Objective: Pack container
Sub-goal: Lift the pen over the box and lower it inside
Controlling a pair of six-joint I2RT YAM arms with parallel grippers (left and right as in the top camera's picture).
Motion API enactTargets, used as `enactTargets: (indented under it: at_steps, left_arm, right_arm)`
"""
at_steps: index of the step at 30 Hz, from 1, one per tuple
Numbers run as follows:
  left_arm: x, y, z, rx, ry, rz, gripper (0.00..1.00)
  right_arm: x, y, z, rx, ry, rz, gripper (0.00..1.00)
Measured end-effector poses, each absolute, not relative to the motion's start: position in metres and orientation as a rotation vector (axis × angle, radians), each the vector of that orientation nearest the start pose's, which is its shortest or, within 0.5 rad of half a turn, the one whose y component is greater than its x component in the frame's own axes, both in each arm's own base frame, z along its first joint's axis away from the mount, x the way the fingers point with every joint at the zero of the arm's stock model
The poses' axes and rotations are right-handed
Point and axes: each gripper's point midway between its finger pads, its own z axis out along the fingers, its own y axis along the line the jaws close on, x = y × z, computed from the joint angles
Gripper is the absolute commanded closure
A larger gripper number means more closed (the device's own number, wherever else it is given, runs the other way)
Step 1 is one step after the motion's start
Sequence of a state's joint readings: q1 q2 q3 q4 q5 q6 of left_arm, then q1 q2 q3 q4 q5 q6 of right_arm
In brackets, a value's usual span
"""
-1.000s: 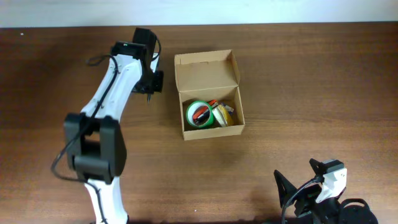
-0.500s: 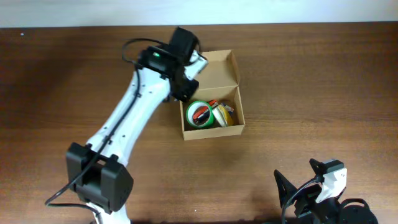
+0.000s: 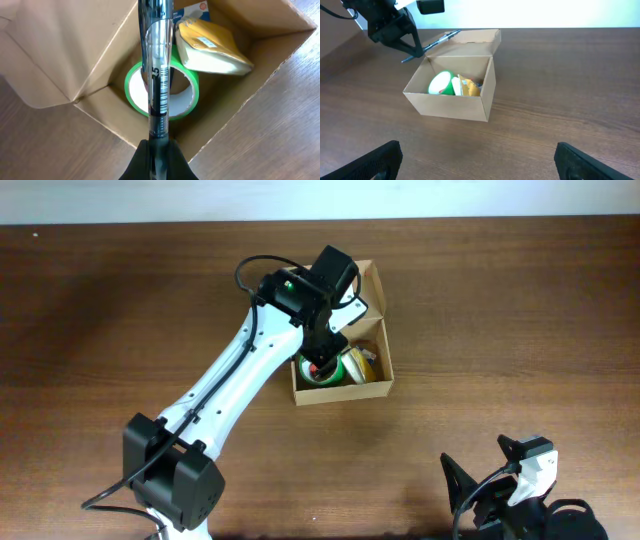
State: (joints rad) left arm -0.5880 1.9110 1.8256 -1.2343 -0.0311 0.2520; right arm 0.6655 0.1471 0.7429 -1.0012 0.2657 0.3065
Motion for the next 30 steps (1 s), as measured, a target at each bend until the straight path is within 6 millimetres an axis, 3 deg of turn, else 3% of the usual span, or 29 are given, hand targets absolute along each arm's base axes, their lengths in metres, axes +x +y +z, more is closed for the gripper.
enactTargets:
  at_steps: [11, 17, 24, 30]
  left_arm:
    - [0.335, -0.222, 0.124, 1.240, 2.700, -0.029, 0.98]
    - [0.334, -0.222, 0.114, 1.243, 2.705, -0.034, 0.96]
    - [0.337, -0.224, 0.109, 1.242, 2.689, -0.037, 0.84]
    - [0.340, -0.226, 0.110, 1.250, 2.666, -0.042, 0.62]
  right_arm:
    - [0.145, 0.056, 0.245, -0.181, 1.972, 0.374, 0.01]
    - [0.145, 0.056, 0.245, -0.181, 1.972, 0.374, 0.01]
    - [0.145, 0.056, 0.245, -0.181, 1.972, 0.374, 0.01]
    - [0.145, 0.056, 0.245, -0.181, 1.972, 0.374, 0.01]
